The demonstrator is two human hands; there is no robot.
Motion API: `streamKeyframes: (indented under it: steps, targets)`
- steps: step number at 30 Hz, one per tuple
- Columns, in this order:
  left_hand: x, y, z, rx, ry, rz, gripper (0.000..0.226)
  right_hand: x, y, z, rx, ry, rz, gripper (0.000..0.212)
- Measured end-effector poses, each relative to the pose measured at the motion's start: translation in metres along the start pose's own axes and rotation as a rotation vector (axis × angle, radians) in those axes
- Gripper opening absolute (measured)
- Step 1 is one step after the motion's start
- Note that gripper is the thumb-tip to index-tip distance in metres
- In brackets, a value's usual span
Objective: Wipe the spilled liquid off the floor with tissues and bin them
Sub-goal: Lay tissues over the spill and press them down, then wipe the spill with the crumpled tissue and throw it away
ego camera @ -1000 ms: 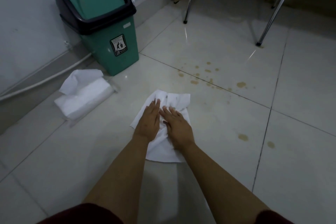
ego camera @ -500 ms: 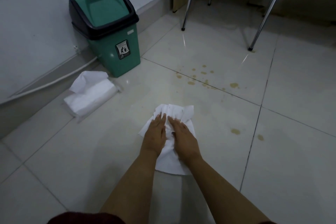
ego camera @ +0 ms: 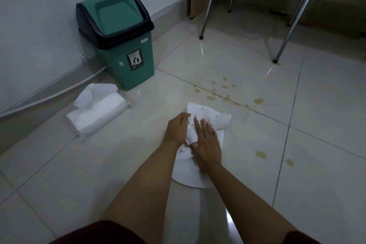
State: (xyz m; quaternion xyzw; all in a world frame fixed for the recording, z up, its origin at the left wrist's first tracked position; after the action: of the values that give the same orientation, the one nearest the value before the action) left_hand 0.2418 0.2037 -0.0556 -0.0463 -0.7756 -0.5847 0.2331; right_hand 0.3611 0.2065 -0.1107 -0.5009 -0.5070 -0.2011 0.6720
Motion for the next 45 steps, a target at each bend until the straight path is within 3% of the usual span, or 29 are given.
streamKeyframes:
  steps: [4,10,16,19,25,29,31,36,37,41,45]
  targets:
    - [0.011,0.012,0.016,-0.063,0.087,-0.011,0.033,0.000,0.008,0.037,0.003,-0.019,-0.070,0.058]
    - [0.039,-0.004,0.014,-0.101,0.345,0.076,0.028,-0.003,0.004,0.071,0.052,-0.031,-0.107,0.052]
    - [0.071,-0.032,-0.009,-0.018,0.444,0.104,0.027,-0.007,-0.012,0.067,0.051,-0.125,-0.056,0.075]
    - [0.073,-0.039,-0.025,0.050,0.478,0.096,0.027,-0.019,-0.031,0.053,0.166,-0.162,-0.101,0.058]
    - [0.057,-0.030,-0.055,0.043,0.442,0.119,0.027,-0.030,-0.051,0.004,0.332,-0.212,0.067,0.049]
    - [0.029,-0.031,-0.084,0.013,0.330,0.135,0.028,-0.009,-0.037,-0.042,0.235,-0.168,0.309,0.046]
    - [0.010,-0.033,-0.099,-0.016,0.235,0.191,0.029,-0.001,-0.029,-0.063,0.236,-0.187,0.302,0.045]
    - [-0.012,-0.029,-0.122,0.041,0.200,0.128,0.036,0.002,-0.021,-0.110,0.347,-0.268,0.021,0.093]
    - [-0.013,-0.029,-0.123,0.075,0.190,0.121,0.041,0.002,-0.018,-0.119,0.352,-0.262,-0.024,0.093]
    - [-0.025,-0.022,-0.125,0.113,0.044,0.173,0.055,0.009,0.002,-0.148,0.327,-0.173,0.047,0.055]
    - [-0.041,-0.011,-0.129,0.050,0.007,0.194,0.047,0.023,0.016,-0.150,0.191,-0.068,0.193,0.044]
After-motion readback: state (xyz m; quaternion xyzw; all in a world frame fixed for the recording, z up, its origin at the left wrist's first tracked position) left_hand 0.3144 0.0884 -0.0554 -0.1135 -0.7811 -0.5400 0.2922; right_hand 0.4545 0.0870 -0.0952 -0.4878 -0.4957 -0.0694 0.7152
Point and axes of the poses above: each hand's wrist, its own z-axis towards the middle knuckle, its own x-axis out of the back of the hand, y = z × x, the point moved 5 cm from there along z, towards the middle knuckle, and after that the axes turned 6 degrees about -y, right-handed, at the moved point
